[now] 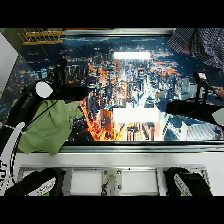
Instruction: Fold the clothes and pants, and hang the long-sleeved shirts on hangers.
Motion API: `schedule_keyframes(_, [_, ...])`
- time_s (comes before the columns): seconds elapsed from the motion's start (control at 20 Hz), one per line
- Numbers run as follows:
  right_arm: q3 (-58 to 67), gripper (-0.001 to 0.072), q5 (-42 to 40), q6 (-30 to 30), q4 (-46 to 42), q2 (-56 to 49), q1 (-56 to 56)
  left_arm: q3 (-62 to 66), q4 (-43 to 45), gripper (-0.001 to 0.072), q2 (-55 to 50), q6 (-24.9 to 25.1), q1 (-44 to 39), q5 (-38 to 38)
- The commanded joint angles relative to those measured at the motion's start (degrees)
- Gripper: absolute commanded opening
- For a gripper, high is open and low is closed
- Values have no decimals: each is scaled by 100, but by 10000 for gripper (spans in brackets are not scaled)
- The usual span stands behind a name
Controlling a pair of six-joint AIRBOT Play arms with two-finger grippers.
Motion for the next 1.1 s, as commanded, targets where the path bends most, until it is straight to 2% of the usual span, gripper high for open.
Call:
schedule_keyframes(0.0, [4, 64, 2, 2, 0, -2, 4, -2, 2, 7, 2, 0, -4, 0])
schedule_keyframes(0.1, [4, 64, 2, 2, 0, -2, 4, -2, 0, 8, 2, 0, -4, 0])
schedule_keyframes(0.15, [4, 64, 2, 2, 0, -2, 4, -424, 2293, 592, -155, -557, 350, -570])
schedule_keyframes(0.2, [4, 64, 2, 2, 0, -2, 4, -699, 2579, 593, -216, -693, 437, -638])
schedule_keyframes(0.4, [4, 64, 2, 2, 0, -2, 4, -1563, 2752, 593, -461, -708, 669, -319])
schedule_keyframes(0.7, [4, 64, 2, 2, 0, -2, 4, -1784, 2726, 591, -778, -581, 669, -131])
schedule_keyframes(0.8, [4, 64, 2, 2, 0, -2, 4, -1764, 2673, 46, -835, -581, 656, -168])
schedule_keyframes(0.85, [4, 64, 2, 2, 0, -2, 4, -1635, 2485, 8, -754, -575, 638, -254])
schedule_keyframes(1.05, [4, 64, 0, 48, 94, -2, 4, -295, 1130, 7, -271, -494, -289, -302])
